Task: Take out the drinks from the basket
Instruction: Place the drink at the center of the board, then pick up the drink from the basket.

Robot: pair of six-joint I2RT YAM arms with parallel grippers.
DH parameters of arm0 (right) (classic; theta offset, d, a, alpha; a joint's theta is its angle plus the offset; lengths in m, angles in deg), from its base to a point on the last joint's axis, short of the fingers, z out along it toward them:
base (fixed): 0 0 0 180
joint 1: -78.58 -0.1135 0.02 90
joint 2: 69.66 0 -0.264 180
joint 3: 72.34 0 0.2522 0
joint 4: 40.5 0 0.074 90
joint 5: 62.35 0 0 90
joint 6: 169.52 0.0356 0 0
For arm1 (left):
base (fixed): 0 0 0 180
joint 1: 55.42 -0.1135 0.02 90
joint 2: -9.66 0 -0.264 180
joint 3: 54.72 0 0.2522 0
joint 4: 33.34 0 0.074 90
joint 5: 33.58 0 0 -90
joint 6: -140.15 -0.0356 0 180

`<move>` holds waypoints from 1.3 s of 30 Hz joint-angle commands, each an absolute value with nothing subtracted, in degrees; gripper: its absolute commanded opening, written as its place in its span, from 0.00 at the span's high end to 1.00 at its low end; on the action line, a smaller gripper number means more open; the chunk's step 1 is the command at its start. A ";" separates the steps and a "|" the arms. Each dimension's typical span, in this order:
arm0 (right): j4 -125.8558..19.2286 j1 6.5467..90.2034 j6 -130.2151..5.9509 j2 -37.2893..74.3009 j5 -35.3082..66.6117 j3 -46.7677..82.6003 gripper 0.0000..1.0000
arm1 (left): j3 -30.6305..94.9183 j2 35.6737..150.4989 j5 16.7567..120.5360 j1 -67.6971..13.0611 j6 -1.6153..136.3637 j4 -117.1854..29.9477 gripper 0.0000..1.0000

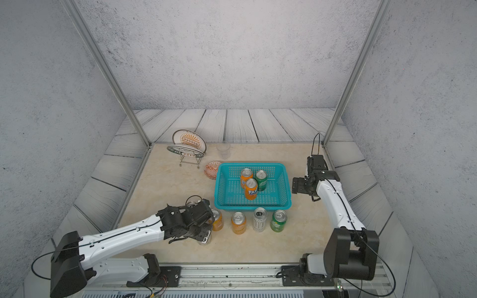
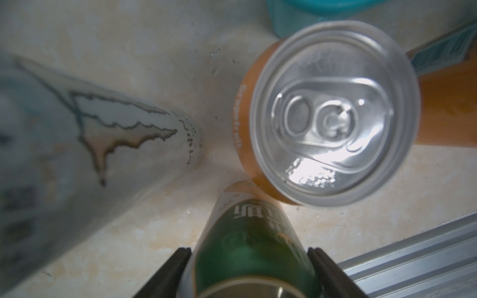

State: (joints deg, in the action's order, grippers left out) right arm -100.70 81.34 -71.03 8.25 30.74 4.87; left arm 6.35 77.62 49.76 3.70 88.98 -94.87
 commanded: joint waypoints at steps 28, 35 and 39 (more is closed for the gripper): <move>-101.10 81.65 -71.20 9.08 29.76 5.17 0.01 | 22.05 72.01 45.08 3.35 81.74 -102.71 0.05; -101.11 81.61 -71.29 9.00 29.67 5.15 0.01 | 30.51 77.37 43.86 2.44 75.87 -103.02 0.00; -101.11 81.63 -71.34 8.95 29.67 5.15 0.01 | 34.06 81.31 44.24 1.33 72.59 -101.39 0.01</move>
